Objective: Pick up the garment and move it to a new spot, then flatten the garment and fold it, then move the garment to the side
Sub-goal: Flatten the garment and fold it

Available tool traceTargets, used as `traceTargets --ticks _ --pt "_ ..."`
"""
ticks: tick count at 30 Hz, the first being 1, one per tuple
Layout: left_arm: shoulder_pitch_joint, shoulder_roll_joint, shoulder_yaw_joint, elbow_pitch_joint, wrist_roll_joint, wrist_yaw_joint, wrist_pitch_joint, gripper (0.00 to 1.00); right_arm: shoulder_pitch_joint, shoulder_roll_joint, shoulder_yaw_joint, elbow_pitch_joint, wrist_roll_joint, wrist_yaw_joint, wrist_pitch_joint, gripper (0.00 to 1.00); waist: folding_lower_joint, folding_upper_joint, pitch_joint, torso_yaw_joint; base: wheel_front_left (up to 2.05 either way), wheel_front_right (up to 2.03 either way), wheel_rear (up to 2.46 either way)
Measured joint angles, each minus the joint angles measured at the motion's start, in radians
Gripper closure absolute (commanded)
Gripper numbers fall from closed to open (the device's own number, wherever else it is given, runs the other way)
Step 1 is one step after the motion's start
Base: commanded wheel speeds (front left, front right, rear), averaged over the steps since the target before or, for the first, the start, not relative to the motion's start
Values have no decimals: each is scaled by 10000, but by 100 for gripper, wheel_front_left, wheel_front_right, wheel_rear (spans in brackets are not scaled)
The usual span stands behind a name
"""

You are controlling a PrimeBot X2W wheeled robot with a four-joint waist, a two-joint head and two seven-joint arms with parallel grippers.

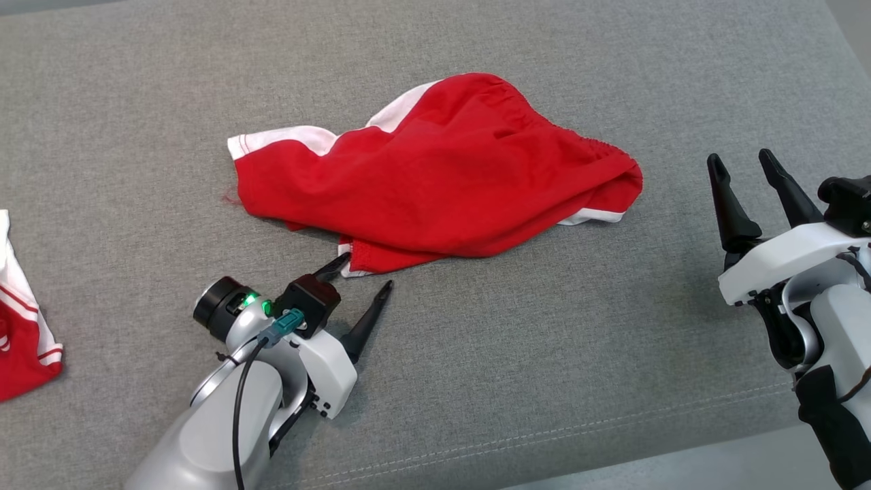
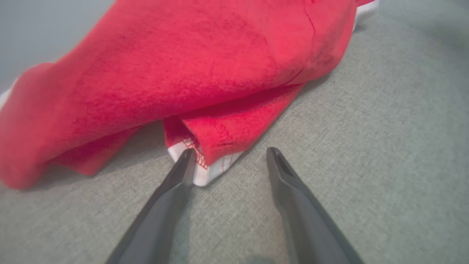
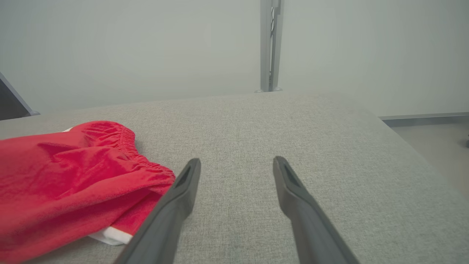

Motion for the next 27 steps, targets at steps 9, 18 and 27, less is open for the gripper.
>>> traceTargets --ticks 9,18,27 --pt "-121 324 -393 -268 -351 0 0 100 291 165 -117 -128 -27 0 0 0 0 0 -25 44 0 0 0" --pt "-151 1300 -291 -1411 -1825 -40 0 100 609 -42 696 -69 221 0 0 0 0 0 -225 720 0 0 0" --pt "-960 2846 -842 -1634 -3526 -42 0 100 647 -357 3168 -424 844 2 230 0 1 0 -456 1547 0 0 0"
